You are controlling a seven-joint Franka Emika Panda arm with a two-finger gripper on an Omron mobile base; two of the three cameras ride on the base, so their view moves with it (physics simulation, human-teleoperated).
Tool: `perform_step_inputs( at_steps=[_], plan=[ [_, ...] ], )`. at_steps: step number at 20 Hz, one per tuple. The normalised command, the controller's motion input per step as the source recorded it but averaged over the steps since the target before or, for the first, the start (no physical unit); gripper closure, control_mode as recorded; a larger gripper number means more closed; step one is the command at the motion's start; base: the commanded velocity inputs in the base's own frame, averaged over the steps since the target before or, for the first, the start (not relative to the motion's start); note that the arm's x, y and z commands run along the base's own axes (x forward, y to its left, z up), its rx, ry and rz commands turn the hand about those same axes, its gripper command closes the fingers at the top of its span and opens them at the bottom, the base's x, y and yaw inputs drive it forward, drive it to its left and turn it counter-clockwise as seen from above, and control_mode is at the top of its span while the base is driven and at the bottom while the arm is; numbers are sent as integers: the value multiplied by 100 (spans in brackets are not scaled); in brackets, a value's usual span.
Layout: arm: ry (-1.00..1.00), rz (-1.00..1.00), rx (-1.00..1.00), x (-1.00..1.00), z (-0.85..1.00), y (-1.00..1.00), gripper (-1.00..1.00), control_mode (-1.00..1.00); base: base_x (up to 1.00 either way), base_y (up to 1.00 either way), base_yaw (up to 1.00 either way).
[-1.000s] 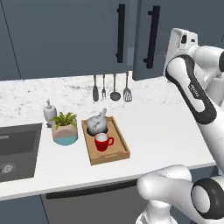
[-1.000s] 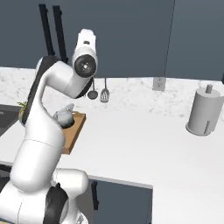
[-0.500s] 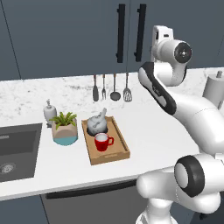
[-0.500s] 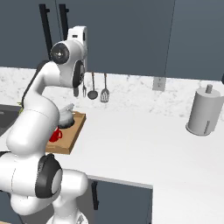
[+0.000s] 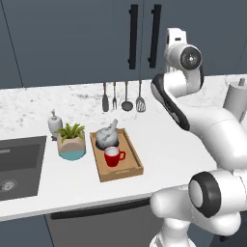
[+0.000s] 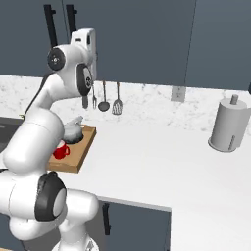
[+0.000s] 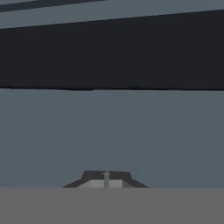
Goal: Pick the kettle from the counter and place it on the tray. Then pick the mug from the cabinet and place it on the tray. Then close the cabinet doors.
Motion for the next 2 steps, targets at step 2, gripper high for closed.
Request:
perform_step_inputs(
  at_steps=[2],
  plan=[
    [12,12,-5,65,-15,-35,100,-100,0,0,0]
  ],
)
